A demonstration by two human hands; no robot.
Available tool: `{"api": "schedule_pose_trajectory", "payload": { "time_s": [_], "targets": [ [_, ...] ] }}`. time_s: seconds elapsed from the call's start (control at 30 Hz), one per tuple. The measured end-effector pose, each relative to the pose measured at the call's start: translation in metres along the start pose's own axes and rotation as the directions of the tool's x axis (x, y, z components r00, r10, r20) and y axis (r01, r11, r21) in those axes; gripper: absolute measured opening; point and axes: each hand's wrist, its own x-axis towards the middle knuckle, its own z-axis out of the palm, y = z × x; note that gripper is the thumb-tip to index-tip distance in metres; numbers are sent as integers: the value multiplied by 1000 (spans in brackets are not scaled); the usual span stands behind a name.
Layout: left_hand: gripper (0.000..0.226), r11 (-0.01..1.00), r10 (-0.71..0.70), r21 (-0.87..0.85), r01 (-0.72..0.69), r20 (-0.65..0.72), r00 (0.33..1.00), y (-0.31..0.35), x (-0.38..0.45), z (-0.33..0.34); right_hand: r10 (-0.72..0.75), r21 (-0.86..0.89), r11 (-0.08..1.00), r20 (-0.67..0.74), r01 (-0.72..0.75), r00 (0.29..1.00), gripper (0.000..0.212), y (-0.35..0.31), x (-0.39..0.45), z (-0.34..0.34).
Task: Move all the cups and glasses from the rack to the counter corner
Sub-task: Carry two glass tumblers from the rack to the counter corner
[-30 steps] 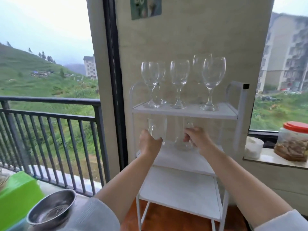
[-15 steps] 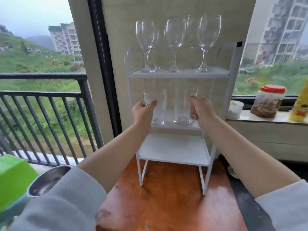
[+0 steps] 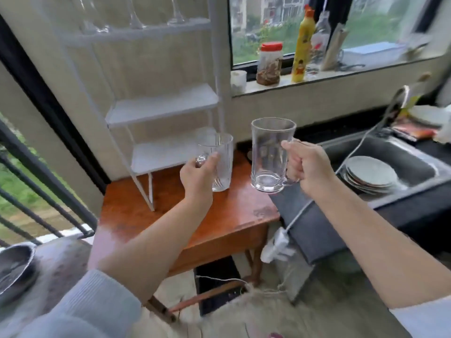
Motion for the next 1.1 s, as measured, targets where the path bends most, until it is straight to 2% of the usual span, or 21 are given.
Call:
{"api": "schedule_pose_trajectory", "payload": {
  "time_s": [0.07, 0.2, 0.3, 0.4, 0.47, 0.57, 0.63, 0.73, 0.8, 0.9, 1.1],
  "targets": [
    [45, 999, 10, 42, -14, 93, 996, -18, -26, 29, 17, -30, 999, -96, -20, 995, 51, 0, -22, -47],
    [50, 997, 22, 64, -47, 342, 939, -44, -88, 105, 41, -9, 999, -334, -47, 942, 62, -12, -68, -149],
    [55, 995, 1, 83, -49, 506, 862, -55, -142, 178, 41, 28, 999, -484, -32, 874, 61, -23, -109, -233],
    [53, 993, -106, 112, 41, 670, 735, -68, -206, 260, 60, 16, 998, -601, -63, 797, 59, -34, -160, -321],
    [45, 975, -220, 144, 168, 714, 665, -77, -252, 318, 76, 22, 996, -684, -84, 725, 47, -43, -192, -380],
    [38, 909, -396, 212, 358, 704, 589, -90, -328, 389, 57, 9, 997, -794, -82, 605, 46, -55, -236, -458],
    [37, 881, -446, 251, 402, 726, 524, -94, -380, 435, 15, -10, 999, -846, -44, 533, 46, -70, -264, -508],
    [34, 876, -459, 311, 370, 772, 439, -96, -436, 485, -11, -24, 999, -882, -22, 471, 47, -93, -298, -560],
    [32, 867, -475, 349, 356, 795, 377, -95, -475, 523, -34, -34, 999, -918, 9, 395, 51, -107, -325, -599],
    [30, 866, -481, 382, 321, 813, 328, -91, -513, 568, -43, -39, 999, -947, 21, 318, 52, -124, -349, -638],
    [24, 874, -475, 428, 232, 854, 214, -82, -602, 679, -4, -11, 999, -990, -53, 141, 48, -168, -376, -737]
  ]
}}
